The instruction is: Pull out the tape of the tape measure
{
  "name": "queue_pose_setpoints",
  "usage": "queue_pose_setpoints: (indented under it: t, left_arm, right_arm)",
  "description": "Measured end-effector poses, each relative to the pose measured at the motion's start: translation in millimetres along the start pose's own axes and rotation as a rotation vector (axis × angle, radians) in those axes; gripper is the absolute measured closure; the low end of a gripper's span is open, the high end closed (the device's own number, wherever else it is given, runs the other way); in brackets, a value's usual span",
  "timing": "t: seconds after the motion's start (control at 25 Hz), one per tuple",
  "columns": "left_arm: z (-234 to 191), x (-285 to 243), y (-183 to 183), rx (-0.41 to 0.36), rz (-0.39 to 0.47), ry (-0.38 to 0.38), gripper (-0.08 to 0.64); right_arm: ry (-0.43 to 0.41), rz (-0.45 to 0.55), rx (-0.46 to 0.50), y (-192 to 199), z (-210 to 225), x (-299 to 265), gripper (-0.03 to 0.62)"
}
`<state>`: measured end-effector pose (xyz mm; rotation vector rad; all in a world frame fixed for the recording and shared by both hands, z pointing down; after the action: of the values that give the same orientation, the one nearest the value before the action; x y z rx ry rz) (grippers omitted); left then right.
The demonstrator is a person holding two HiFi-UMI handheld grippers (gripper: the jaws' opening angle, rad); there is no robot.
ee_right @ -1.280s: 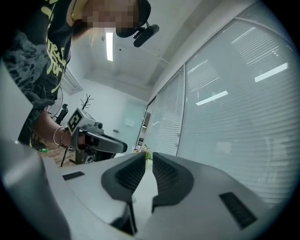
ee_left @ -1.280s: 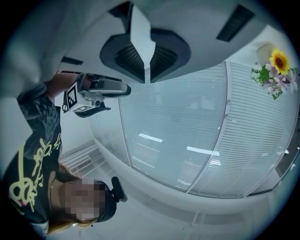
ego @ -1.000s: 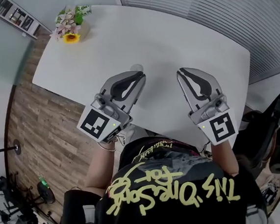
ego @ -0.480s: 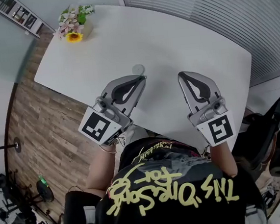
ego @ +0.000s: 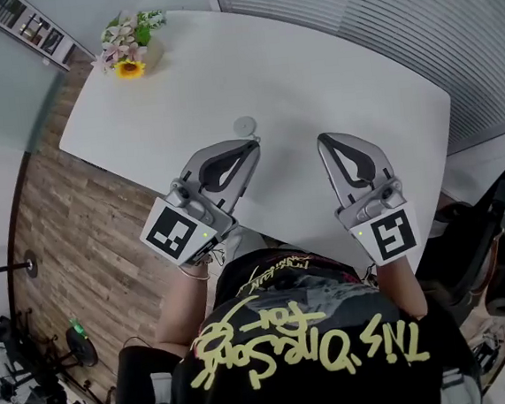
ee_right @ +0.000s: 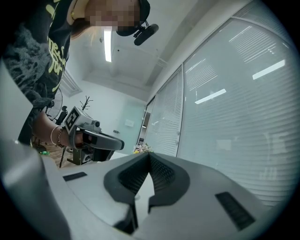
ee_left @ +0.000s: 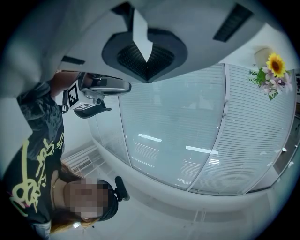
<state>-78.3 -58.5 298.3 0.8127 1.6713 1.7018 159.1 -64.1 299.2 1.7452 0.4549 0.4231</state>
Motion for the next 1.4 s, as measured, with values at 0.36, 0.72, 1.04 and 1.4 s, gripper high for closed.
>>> queue_pose_setpoints:
  t: [0.36, 0.72, 1.04, 1.4]
  left_arm:
    - [3.2, 1.6, -0.8, 0.0, 0.0, -0.012, 0.566]
    - [8.5, 2.6, 3.0, 0.001, -0.025, -0.008, 0.565]
    - [7.3, -1.0, 3.3, -0.054, -0.058, -0.004, 0.566]
    - [5.7, -4.3, 1.8, -0.046, -0.052, 0.003, 0.566]
  right_arm:
    - [-0.016, 0.003, -0.004, 1.8, -0.6, 0.6, 0.589]
    - [-0.015, 0.008, -0.018, 1.4, -2.9, 6.5, 0.589]
    - [-0.027, 0.009, -0.019, 0.4, -0.7, -1.9, 0.589]
    - [-0.037, -0.021, -0.027, 3.0, 0.3, -2.5, 0.589]
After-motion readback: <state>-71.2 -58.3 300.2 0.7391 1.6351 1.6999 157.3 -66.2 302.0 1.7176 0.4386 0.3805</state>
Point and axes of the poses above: the fingertips, and each gripper's own axes: x backward along the fingers, z to its right, y out of its underside, the point moved 10 cm from there along x, backward along the fingers, and after that the axes turned 11 degrees about -y, right-handed, at the moved point
